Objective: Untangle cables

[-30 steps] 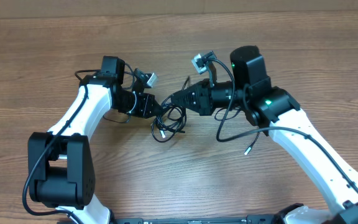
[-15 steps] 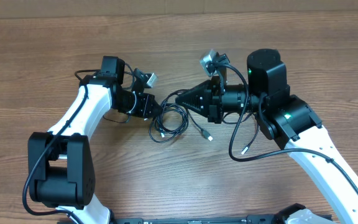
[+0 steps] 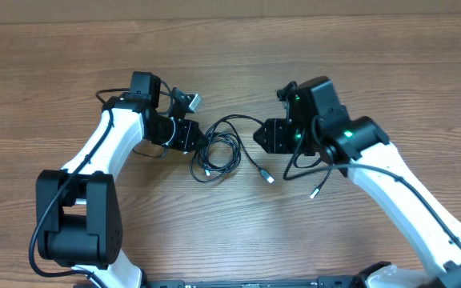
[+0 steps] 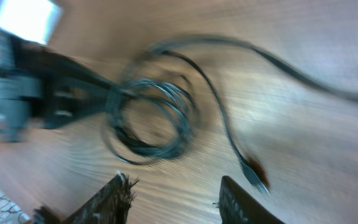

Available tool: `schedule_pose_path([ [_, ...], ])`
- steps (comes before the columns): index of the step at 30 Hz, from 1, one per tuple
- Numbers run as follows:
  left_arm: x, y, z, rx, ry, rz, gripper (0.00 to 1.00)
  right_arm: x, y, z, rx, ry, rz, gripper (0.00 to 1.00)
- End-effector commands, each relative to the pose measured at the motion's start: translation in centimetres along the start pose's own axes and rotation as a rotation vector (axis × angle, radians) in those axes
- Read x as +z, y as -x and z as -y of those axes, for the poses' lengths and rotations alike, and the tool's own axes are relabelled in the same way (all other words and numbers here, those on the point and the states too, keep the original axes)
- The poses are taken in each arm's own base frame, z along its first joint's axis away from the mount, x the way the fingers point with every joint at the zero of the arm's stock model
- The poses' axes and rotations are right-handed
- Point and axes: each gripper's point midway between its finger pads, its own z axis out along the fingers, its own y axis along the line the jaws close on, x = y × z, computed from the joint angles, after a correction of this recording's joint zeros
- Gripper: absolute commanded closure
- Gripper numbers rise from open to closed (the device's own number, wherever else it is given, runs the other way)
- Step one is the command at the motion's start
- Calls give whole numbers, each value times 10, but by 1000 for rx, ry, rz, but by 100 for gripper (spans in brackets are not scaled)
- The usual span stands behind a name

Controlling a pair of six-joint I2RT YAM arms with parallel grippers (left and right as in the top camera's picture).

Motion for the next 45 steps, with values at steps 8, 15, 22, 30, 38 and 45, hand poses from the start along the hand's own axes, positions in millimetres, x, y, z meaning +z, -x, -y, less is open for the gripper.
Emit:
schedule_pose_path([
  [8,1,-2,-2,24,13,-6,96,58,-40,51,321,-201,-212,48],
  [15,1,-2,-2,47,13,-6,95,82,-67,44,-11,-124,-363,34],
  [22,1,-2,-2,47,13,-6,95,89,-56,73,-188,-349,-290,37],
  [30,1,-2,-2,48,13,-6,95,96,-45,66,-260,-388,-220,37],
  [38,1,-1,-2,48,10,-5,95,110,-67,53,-464,-369,-248,50],
  [45,1,-1,-1,48,10,-5,95,118,-76,72,-472,-413,-235,58],
])
